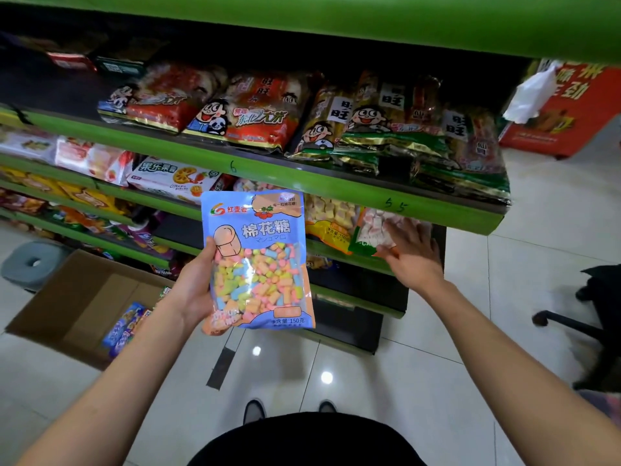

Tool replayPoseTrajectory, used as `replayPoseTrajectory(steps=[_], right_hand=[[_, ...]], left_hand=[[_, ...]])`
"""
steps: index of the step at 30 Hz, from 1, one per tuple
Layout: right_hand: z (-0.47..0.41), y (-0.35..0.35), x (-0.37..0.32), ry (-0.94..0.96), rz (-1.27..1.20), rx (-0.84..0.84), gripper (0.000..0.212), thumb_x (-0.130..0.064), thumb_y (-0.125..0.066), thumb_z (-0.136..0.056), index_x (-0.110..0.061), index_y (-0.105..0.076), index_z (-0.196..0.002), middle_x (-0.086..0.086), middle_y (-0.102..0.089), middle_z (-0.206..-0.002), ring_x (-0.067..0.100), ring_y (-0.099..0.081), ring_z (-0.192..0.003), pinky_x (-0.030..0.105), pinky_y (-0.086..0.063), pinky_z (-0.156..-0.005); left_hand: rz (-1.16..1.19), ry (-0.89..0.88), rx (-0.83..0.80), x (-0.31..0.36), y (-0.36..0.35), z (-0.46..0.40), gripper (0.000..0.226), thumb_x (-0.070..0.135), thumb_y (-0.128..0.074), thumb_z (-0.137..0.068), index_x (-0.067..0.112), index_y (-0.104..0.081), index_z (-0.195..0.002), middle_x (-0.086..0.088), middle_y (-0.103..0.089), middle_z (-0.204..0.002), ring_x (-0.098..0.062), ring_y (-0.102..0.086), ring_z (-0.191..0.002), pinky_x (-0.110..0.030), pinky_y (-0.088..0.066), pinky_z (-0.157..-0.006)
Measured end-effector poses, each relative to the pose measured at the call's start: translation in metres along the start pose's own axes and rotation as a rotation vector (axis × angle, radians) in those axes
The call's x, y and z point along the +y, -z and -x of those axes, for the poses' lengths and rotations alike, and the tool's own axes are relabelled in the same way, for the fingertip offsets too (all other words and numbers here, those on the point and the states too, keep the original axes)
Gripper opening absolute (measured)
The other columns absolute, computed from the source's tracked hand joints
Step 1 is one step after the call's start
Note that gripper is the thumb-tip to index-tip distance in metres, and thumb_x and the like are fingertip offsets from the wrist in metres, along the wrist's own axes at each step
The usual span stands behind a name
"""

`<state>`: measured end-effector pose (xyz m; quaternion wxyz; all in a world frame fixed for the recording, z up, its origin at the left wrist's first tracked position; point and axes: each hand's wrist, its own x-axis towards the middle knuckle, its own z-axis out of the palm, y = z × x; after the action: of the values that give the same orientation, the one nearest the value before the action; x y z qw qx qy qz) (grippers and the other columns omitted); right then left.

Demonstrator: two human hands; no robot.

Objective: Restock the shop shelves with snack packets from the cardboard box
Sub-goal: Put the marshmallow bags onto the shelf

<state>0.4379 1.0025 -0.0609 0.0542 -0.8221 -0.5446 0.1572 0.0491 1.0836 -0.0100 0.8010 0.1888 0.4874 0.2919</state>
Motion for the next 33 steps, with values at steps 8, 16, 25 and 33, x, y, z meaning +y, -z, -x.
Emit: replayPoseTrajectory(steps=[8,16,25,33], right_hand=[[-0.003,-0.003,0.002,0.023,-0.015,-0.015,0.066,-0.061,-0.045,-0.096,-0.046,-0.018,-0.155,-0.009,-0.008,-0.167,0.033,-0.001,-0.152,0.058,-0.013,-0.118],[0.021,0.01,-0.015,0.062,0.001,0.072,0.053,-0.051,-0.048,-0.099,-0.035,-0.042,-0.149,-0.004,-0.026,-0.164,0.029,-0.018,-0.15,0.053,-0.016,-0.119],[0.098,-0.002,-0.134,0.008,-1.281,-0.339,0.025,-0.054,-0.059,-0.085,-0.039,-0.073,-0.1,0.0,-0.076,-0.112,0.016,-0.073,-0.101,0.035,-0.058,-0.084],[0.109,-0.026,-0.144,-0.093,-1.612,-0.373,0.036,-0.052,-0.057,-0.09,-0.028,-0.075,-0.11,0.011,-0.074,-0.115,0.033,-0.072,-0.103,0.04,-0.061,-0.073]], left_hand=[[0.006,-0.027,0.002,-0.001,0.0,0.003,0.058,0.066,-0.043,-0.095,0.024,-0.075,-0.118,-0.011,-0.069,-0.129,-0.039,-0.067,-0.115,-0.058,-0.056,-0.089],[0.057,0.003,-0.054,0.0,-0.014,0.006,0.064,0.068,-0.039,-0.096,0.021,-0.073,-0.122,-0.012,-0.067,-0.132,-0.039,-0.065,-0.118,-0.057,-0.051,-0.098],[-0.003,-0.025,-0.117,-0.009,-0.026,0.013,0.062,0.064,-0.041,-0.095,0.021,-0.062,-0.135,-0.014,-0.065,-0.134,-0.039,-0.062,-0.121,-0.061,-0.043,-0.107],[-0.043,-0.033,-0.199,-0.015,-0.018,0.029,0.062,0.059,-0.044,-0.093,0.021,-0.057,-0.139,-0.009,-0.062,-0.139,-0.031,-0.06,-0.127,-0.05,-0.051,-0.103]])
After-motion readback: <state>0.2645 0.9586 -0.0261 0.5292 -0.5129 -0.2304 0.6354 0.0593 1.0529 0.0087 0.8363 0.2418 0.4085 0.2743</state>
